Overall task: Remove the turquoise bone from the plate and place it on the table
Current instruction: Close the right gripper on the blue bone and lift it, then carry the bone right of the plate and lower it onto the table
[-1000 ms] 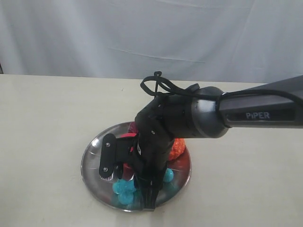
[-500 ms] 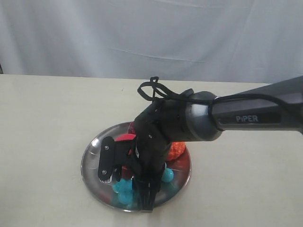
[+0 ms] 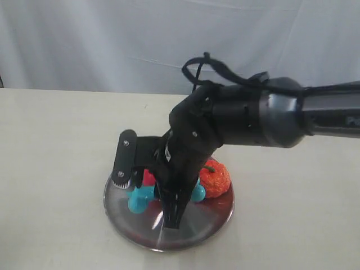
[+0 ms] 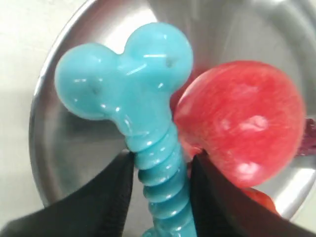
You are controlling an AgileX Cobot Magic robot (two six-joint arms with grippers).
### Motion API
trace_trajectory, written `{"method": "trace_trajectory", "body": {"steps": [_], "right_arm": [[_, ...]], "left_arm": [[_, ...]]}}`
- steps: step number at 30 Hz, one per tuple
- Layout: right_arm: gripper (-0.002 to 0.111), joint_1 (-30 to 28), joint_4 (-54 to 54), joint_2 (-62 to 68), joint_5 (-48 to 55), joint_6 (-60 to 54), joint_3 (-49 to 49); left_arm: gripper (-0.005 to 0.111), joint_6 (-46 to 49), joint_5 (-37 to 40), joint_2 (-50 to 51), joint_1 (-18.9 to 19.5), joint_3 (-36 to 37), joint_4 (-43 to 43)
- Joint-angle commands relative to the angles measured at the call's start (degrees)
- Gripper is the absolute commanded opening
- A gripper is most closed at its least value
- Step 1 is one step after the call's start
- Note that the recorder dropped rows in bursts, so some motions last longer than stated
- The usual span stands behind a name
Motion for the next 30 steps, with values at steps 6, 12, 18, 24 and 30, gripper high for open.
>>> {"method": "trace_trajectory", "body": {"steps": [6,12,18,24,30], "right_arm": [[0.0,-0.07,0.04,-13.76,0.01,6.58,-0.1],[0.0,-0.07,-6.89,-22.27,-0.65,18.66,-0.1],[0.0,-5.0,-12.65,-28.69,0.17,32.9,-0.24],[0.0,-17.75,-12.3,-29.57,6.56,41.86,-2.0],[0.0,-28.38,-3.43,-26.43,6.86,41.86,-2.0]], "left_arm": [[0.0,-0.24,-0.31,-0.07,-0.44,0.15,-0.07],[0.0,-0.24,-0.31,-0.07,-0.44,0.15,-0.07],[0.0,-0.24,-0.31,-0.07,-0.44,0.15,-0.07],[0.0,-0.24,-0.31,-0.07,-0.44,0.15,-0.07],[0.0,-0.24,-0.31,-0.07,-0.44,0.15,-0.07]]}}
